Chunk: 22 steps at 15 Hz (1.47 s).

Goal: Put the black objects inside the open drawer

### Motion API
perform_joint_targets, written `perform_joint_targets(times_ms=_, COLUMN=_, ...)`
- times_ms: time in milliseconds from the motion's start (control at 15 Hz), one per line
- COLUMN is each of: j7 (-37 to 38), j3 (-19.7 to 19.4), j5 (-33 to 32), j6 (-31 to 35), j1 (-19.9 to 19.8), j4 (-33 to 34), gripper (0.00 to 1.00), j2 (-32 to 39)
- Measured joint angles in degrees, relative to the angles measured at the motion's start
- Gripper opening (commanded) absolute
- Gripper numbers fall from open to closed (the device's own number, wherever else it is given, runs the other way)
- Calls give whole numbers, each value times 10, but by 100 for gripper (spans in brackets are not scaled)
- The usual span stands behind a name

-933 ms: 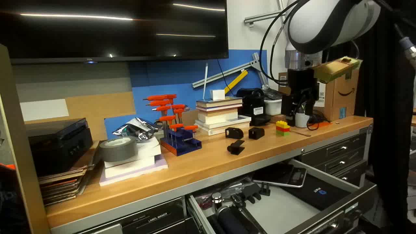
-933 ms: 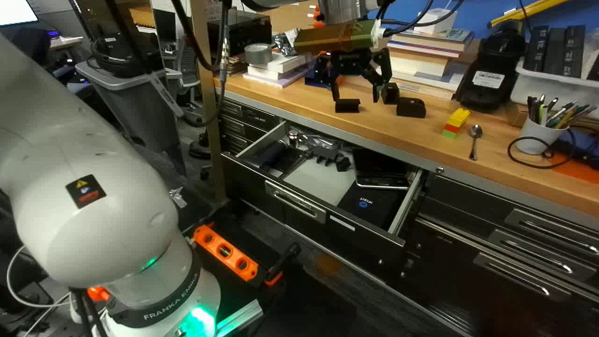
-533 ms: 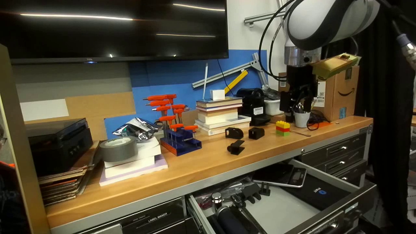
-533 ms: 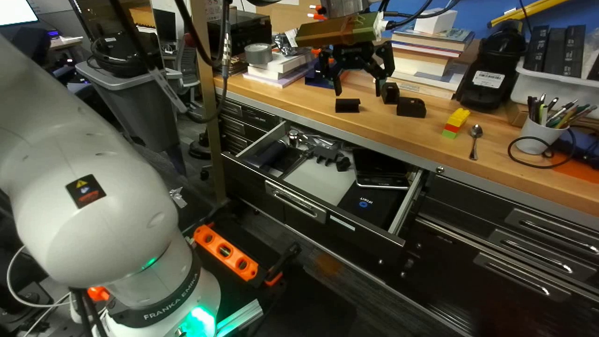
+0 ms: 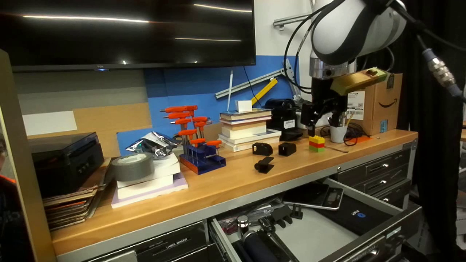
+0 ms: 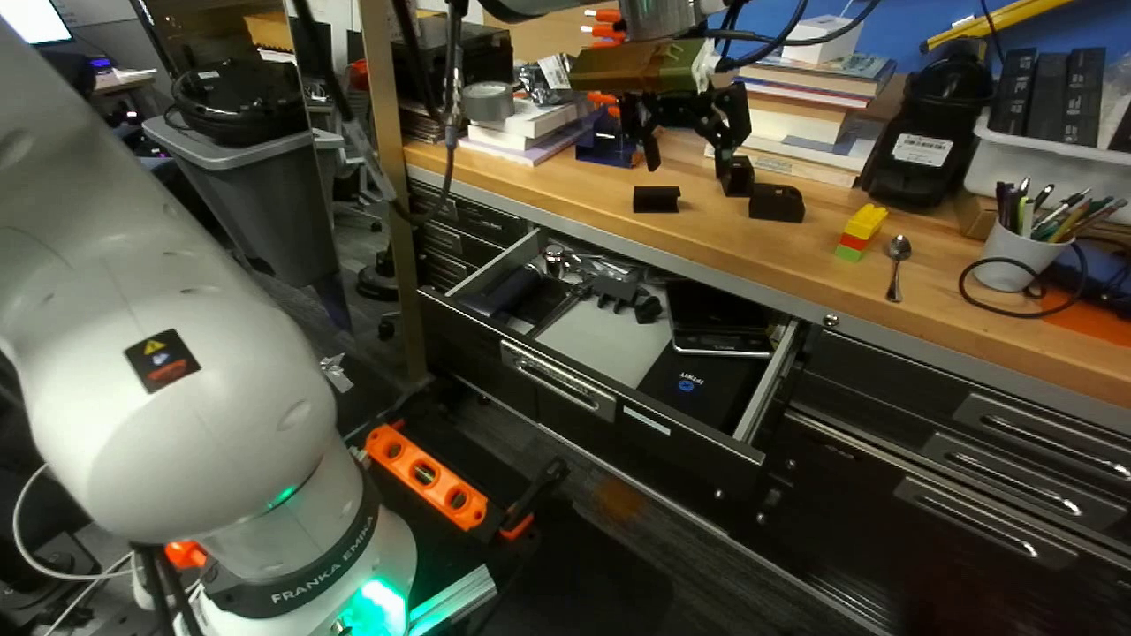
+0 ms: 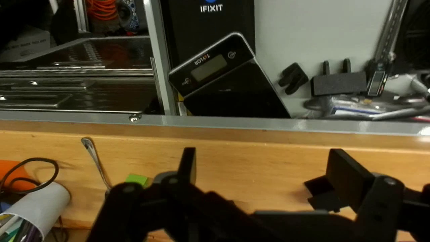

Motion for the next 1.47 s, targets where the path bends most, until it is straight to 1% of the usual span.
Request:
perform_joint_targets(times_ms=267, j7=118, j3=5, j5=0, j6=12, j1=0, j4=83, gripper=100, j2=91)
perform_joint_targets(times_ms=533, j7=240, j3=-4, j5=-2, j6=9, j1=4, j4=194, gripper=100, j2=209)
perform_joint_targets(times_ms=667, j7=297, j3=-10, j5=-1, j6=-4, j1=5, j4=253, gripper=100, j2=268)
perform_joint_targets(times_ms=800, j7=349, j3=-26, j5=9, j6=-28, j1=18, j4=313, gripper=100, j2=321)
perform_joint_targets(times_ms=1000, j7=411, j3=-41, j5=55, j6=-78, j1=39, j4=396, gripper=100, j2=375)
perform_joint_targets(times_ms=1200, j7=452, j3=-43, j5=100, j6=-107, j1=46, j4=462, gripper=100, j2=411)
perform_joint_targets(times_ms=1467, j7=517, j3=-65, j5=108, j6=-112, j1=48, j4=519, gripper=100, j2=456)
